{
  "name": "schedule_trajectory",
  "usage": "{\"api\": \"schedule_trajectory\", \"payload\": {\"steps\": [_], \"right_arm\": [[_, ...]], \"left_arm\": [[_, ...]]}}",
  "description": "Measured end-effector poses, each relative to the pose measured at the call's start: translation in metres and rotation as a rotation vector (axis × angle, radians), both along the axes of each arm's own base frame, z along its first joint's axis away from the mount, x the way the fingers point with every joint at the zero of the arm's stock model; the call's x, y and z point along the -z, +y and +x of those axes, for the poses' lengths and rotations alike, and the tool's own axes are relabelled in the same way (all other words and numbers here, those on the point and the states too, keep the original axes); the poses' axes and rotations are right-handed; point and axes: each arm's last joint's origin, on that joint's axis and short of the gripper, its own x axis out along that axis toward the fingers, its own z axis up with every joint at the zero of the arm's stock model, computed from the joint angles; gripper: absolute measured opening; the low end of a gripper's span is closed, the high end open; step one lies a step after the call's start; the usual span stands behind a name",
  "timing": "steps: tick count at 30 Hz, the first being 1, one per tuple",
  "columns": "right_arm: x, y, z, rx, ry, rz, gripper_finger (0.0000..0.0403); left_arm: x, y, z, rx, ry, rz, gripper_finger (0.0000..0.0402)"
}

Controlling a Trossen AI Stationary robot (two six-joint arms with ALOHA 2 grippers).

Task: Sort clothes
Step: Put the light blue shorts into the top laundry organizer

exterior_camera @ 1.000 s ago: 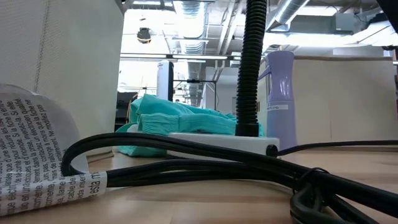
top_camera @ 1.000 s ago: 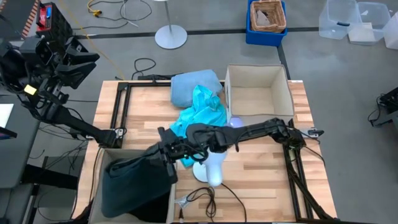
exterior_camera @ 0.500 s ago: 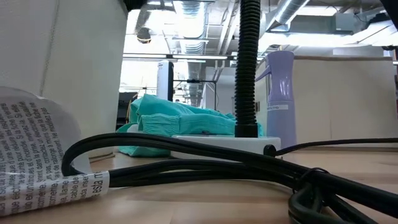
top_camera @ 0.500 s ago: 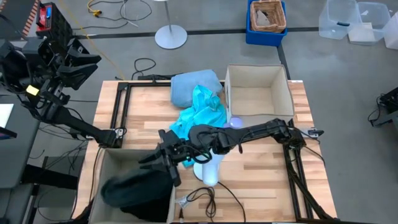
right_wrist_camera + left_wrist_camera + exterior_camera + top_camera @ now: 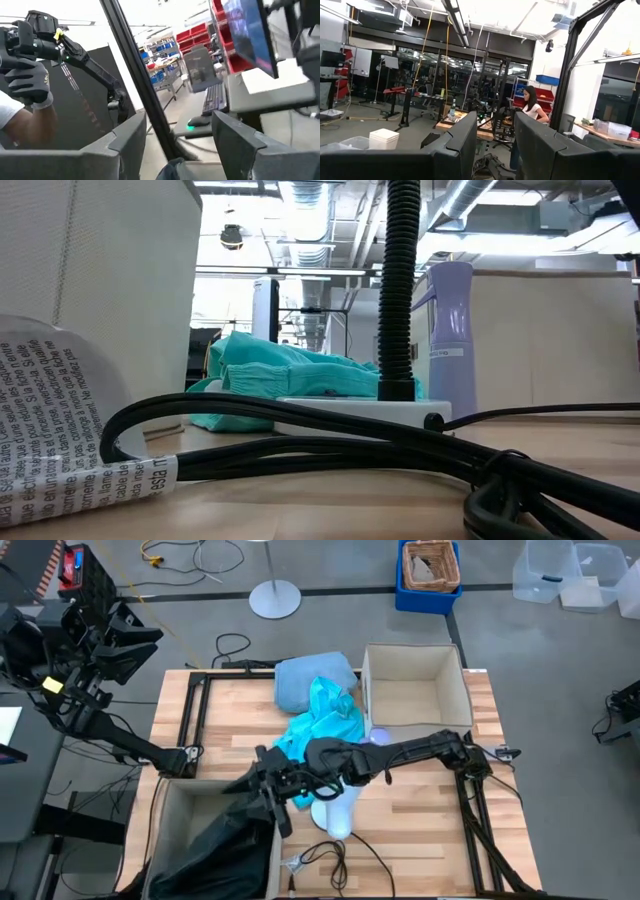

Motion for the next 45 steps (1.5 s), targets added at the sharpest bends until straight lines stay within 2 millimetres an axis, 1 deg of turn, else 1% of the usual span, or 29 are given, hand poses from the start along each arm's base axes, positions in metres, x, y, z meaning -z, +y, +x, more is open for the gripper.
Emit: {"api": "schedule_trajectory", "payload": {"steps": [2, 5, 8, 12, 15, 19, 23, 25, 29, 35, 38, 41, 43, 45], "right_arm": [[-0.008, -0.005, -0.003, 0.015, -0.045, -0.025, 0.0233], [-0.025, -0.012, -0.016, 0.039, -0.082, -0.089, 0.0229], [-0.047, -0.023, -0.037, 0.071, -0.097, -0.178, 0.0221], [-0.078, -0.037, -0.075, 0.175, -0.078, -0.297, 0.0208], [-0.095, -0.048, -0.100, 0.242, -0.059, -0.365, 0.0197], [-0.111, -0.062, -0.123, 0.280, -0.072, -0.421, 0.0182], [-0.121, -0.082, -0.139, 0.330, -0.064, -0.437, 0.0174], [-0.122, -0.090, -0.143, 0.350, -0.042, -0.443, 0.0173], [-0.121, -0.100, -0.145, 0.377, -0.016, -0.454, 0.0173], [-0.121, -0.115, -0.145, 0.405, 0.005, -0.463, 0.0169], [-0.113, -0.123, -0.140, 0.422, 0.021, -0.461, 0.0167], [-0.101, -0.134, -0.134, 0.423, 0.010, -0.419, 0.0164], [-0.091, -0.142, -0.136, 0.430, -0.005, -0.392, 0.0163], [-0.080, -0.149, -0.143, 0.440, -0.014, -0.369, 0.0162]], "left_arm": [[0.000, 0.000, 0.000, 0.000, 0.000, 0.000, 0.0125], [0.000, 0.000, 0.001, 0.001, 0.001, -0.001, 0.0125], [0.000, 0.000, 0.002, 0.004, 0.002, -0.011, 0.0125], [0.000, 0.000, 0.002, 0.004, 0.002, -0.011, 0.0125], [0.001, -0.001, 0.006, 0.004, 0.011, -0.008, 0.0125], [0.003, -0.004, 0.020, -0.001, 0.052, 0.011, 0.0125], [0.007, -0.007, 0.040, -0.034, 0.106, 0.025, 0.0125], [0.010, -0.009, 0.050, -0.048, 0.136, 0.032, 0.0125], [0.016, -0.012, 0.068, -0.061, 0.199, 0.042, 0.0125], [0.019, -0.008, 0.082, -0.119, 0.223, 0.004, 0.0125], [0.020, -0.004, 0.086, -0.142, 0.228, -0.011, 0.0125], [0.020, -0.002, 0.089, -0.161, 0.230, -0.023, 0.0125], [0.021, 0.000, 0.091, -0.173, 0.233, -0.027, 0.0125], [0.021, 0.001, 0.093, -0.181, 0.234, -0.038, 0.0125]]}}
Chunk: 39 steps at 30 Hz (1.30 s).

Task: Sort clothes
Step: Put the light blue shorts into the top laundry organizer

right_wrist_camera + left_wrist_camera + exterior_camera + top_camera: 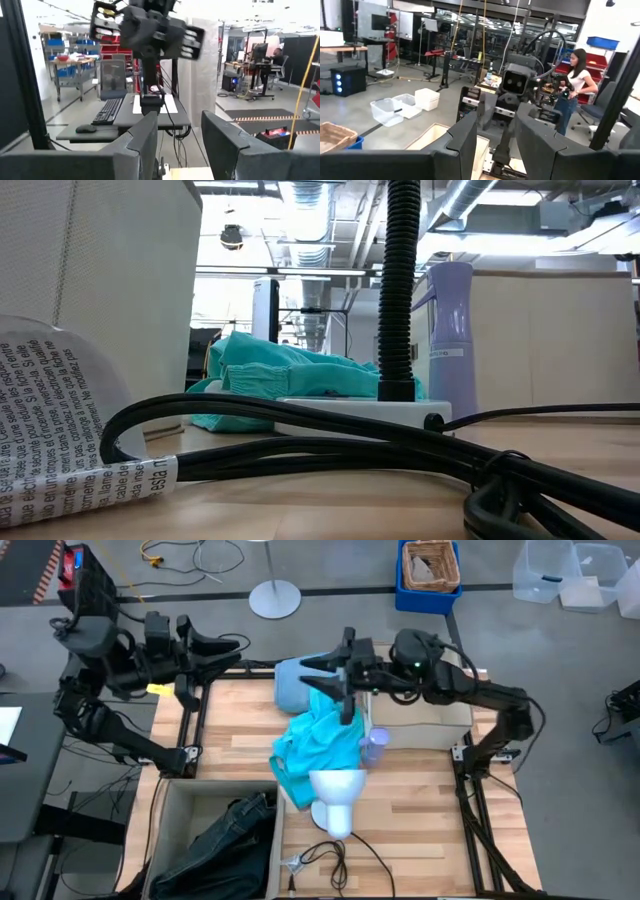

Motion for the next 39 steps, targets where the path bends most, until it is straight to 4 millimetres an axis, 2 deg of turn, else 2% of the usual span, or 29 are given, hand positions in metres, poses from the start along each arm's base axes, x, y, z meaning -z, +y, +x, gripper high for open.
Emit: {"api": "schedule_trajectory", "payload": {"steps": [5, 10, 16, 22, 28, 32, 39], "right_arm": [[0.022, -0.009, -0.038, 0.022, -0.015, 0.047, 0.0162], [0.036, -0.010, -0.083, 0.039, -0.019, 0.085, 0.0162], [0.044, -0.011, -0.125, 0.069, -0.021, 0.090, 0.0162], [0.042, -0.009, -0.162, 0.098, -0.044, 0.090, 0.0162], [0.045, -0.007, -0.180, 0.099, -0.028, 0.119, 0.0162], [0.047, -0.006, -0.182, 0.095, -0.008, 0.142, 0.0162], [0.049, -0.006, -0.181, 0.090, 0.000, 0.195, 0.0162]], "left_arm": [[0.005, 0.004, 0.014, -0.031, 0.027, -0.043, 0.0125], [0.020, 0.021, 0.043, -0.127, 0.102, -0.151, 0.0125], [0.049, 0.054, 0.086, -0.211, 0.217, -0.308, 0.0125], [0.085, 0.098, 0.123, -0.234, 0.357, -0.496, 0.0125], [0.123, 0.150, 0.148, -0.237, 0.465, -0.674, 0.0125], [0.149, 0.182, 0.159, -0.289, 0.538, -0.739, 0.0125], [0.184, 0.224, 0.166, -0.260, 0.633, -0.809, 0.0125]]}}
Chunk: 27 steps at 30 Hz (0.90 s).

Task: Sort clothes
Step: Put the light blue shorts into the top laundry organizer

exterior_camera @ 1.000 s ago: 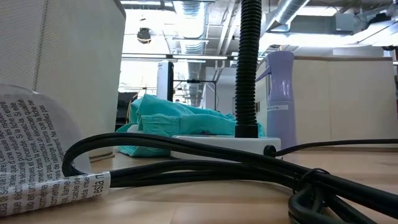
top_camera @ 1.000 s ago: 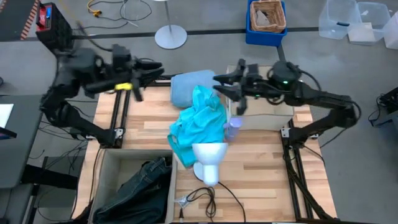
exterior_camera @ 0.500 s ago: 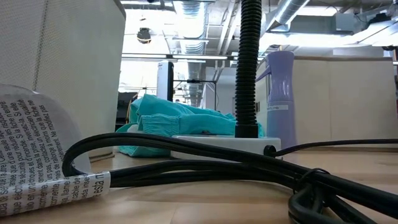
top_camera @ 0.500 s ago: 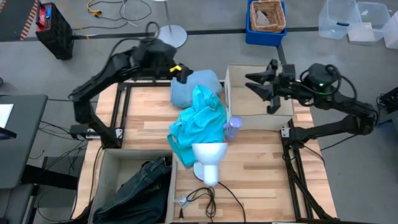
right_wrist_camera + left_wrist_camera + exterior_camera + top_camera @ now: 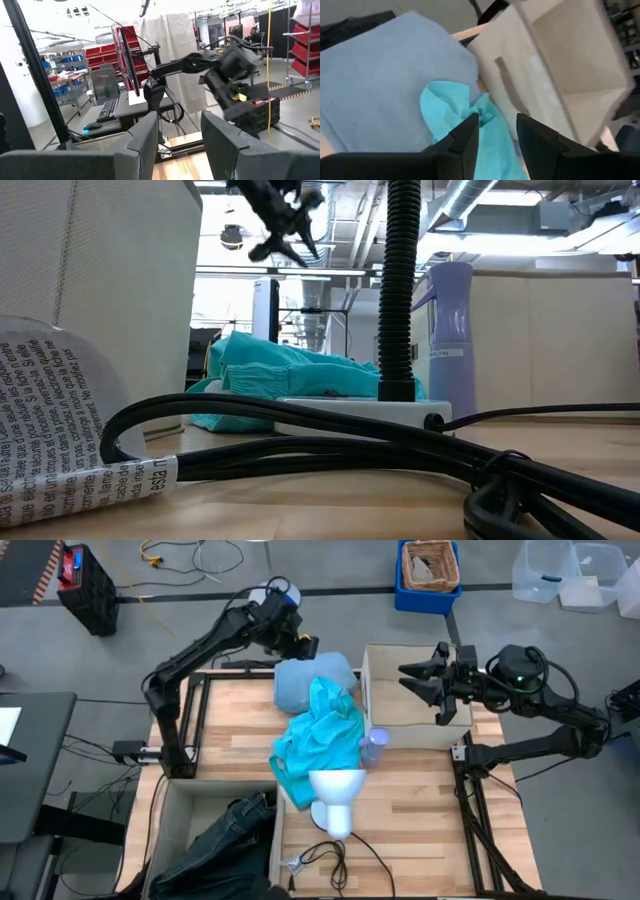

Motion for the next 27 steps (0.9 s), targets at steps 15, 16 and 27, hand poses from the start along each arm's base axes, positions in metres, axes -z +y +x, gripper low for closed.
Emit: {"api": "schedule_trajectory", "payload": {"steps": [15, 16, 27], "right_arm": [[0.001, -0.003, 0.000, 0.011, -0.002, 0.081, 0.0162], [0.001, -0.004, 0.000, 0.014, -0.002, 0.083, 0.0162], [0.000, -0.010, -0.003, 0.064, -0.004, 0.005, 0.0162]], "left_arm": [[0.031, 0.019, 0.002, 0.225, 0.089, -0.062, 0.0125], [0.032, 0.018, 0.001, 0.229, 0.098, -0.068, 0.0125], [0.040, -0.022, 0.011, 0.370, 0.244, -0.140, 0.0125]]}}
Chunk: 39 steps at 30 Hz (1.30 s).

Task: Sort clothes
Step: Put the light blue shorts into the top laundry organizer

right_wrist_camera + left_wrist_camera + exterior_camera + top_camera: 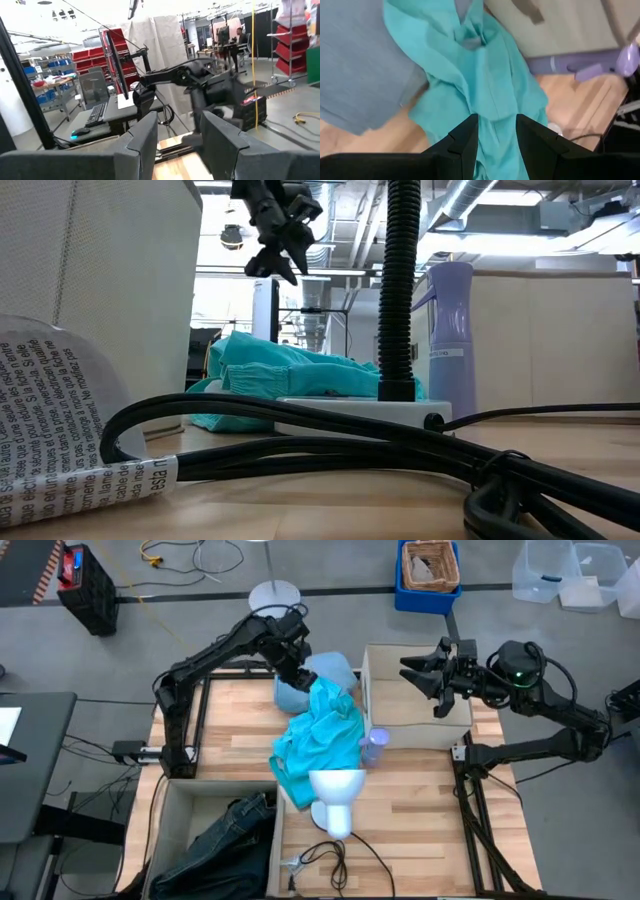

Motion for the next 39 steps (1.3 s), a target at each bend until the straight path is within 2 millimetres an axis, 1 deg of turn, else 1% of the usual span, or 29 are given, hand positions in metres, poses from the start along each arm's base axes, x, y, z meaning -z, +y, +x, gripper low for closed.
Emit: {"api": "schedule_trajectory", "payload": {"steps": [7, 13, 17, 21, 24, 31, 39], "right_arm": [[-0.002, -0.001, -0.004, 0.011, -0.001, -0.046, 0.0162], [-0.001, 0.000, -0.004, -0.012, 0.004, -0.062, 0.0162], [-0.001, 0.000, -0.004, -0.015, 0.006, -0.061, 0.0162], [-0.001, 0.000, -0.004, -0.015, 0.006, -0.061, 0.0162], [-0.001, 0.001, -0.003, -0.024, 0.004, -0.051, 0.0162], [-0.002, 0.003, -0.005, -0.036, -0.003, -0.044, 0.0162], [-0.002, 0.003, -0.005, -0.038, -0.006, -0.029, 0.0162]], "left_arm": [[0.007, -0.035, 0.013, 0.114, 0.087, 0.005, 0.0129], [0.007, -0.049, 0.018, 0.094, 0.107, -0.017, 0.0141], [0.011, -0.050, 0.017, 0.066, 0.134, -0.027, 0.0148], [0.030, -0.046, 0.015, 0.041, 0.205, -0.060, 0.0151], [0.042, -0.046, 0.017, 0.026, 0.224, -0.086, 0.0151], [0.050, -0.046, 0.019, 0.008, 0.219, -0.094, 0.0151], [0.075, -0.054, 0.022, 0.036, 0.269, -0.121, 0.0151]]}}
